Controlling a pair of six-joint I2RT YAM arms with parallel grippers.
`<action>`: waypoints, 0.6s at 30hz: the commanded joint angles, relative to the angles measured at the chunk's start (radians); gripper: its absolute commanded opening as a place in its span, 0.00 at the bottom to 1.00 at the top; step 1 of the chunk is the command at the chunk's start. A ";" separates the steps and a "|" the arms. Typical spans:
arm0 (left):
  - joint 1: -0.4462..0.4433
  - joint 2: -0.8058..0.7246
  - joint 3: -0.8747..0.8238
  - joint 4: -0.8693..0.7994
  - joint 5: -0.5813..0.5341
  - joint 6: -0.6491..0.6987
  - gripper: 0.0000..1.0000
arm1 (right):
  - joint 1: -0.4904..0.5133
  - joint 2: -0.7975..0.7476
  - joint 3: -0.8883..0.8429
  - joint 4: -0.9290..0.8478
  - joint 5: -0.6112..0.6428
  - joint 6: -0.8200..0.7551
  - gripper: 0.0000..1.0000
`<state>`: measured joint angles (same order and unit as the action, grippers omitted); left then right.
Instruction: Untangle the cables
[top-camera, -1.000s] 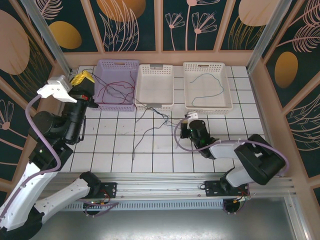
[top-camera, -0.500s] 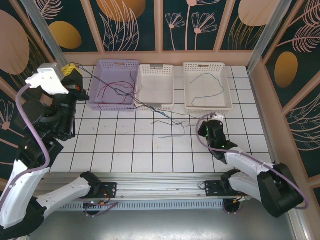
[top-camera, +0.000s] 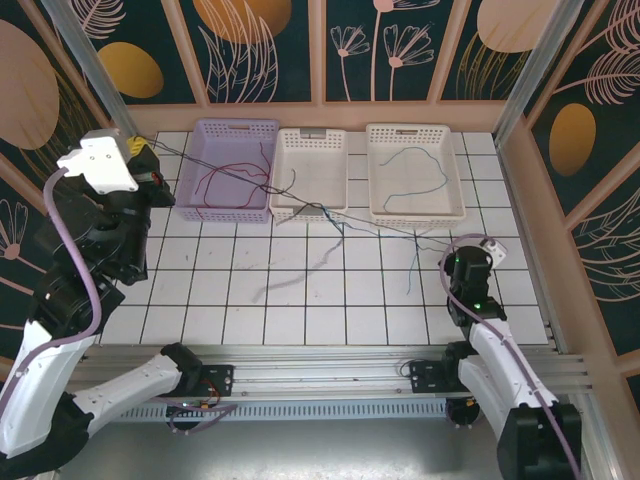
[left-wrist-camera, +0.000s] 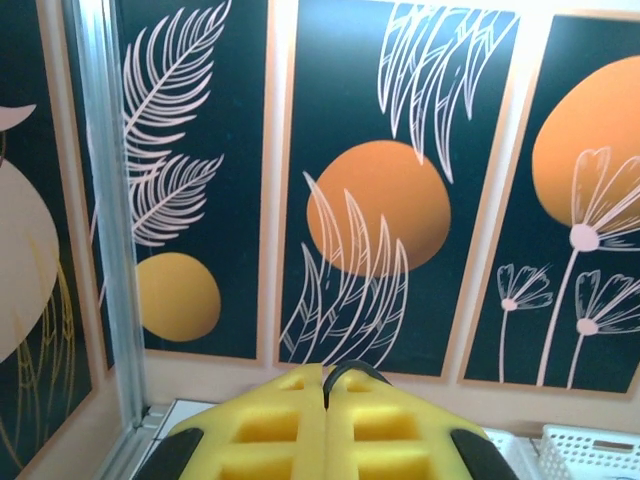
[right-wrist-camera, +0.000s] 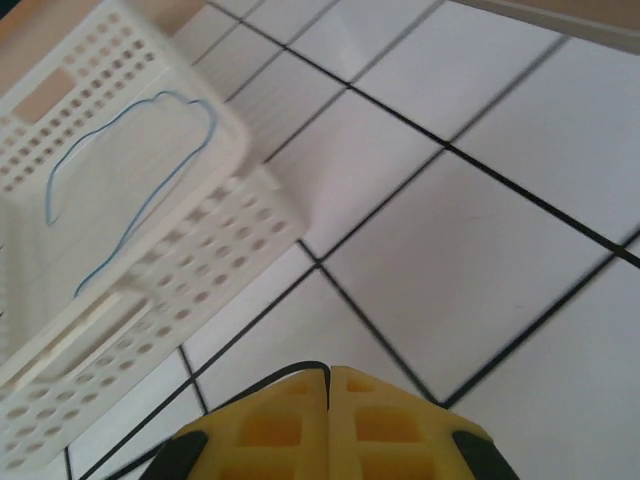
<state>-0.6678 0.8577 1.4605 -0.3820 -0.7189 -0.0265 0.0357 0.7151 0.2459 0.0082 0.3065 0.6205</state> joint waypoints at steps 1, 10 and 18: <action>0.002 -0.005 0.001 -0.006 -0.099 0.014 0.00 | -0.109 -0.038 -0.025 -0.090 -0.078 0.047 0.00; 0.002 -0.023 -0.112 -0.027 -0.199 0.040 0.00 | -0.320 -0.063 -0.027 -0.148 -0.150 0.089 0.00; 0.003 -0.062 -0.227 0.023 -0.302 0.109 0.00 | -0.381 -0.014 -0.009 -0.153 -0.165 0.086 0.00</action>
<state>-0.6678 0.8257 1.2652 -0.4183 -0.9302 0.0265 -0.3351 0.7029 0.2329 -0.1207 0.1326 0.6949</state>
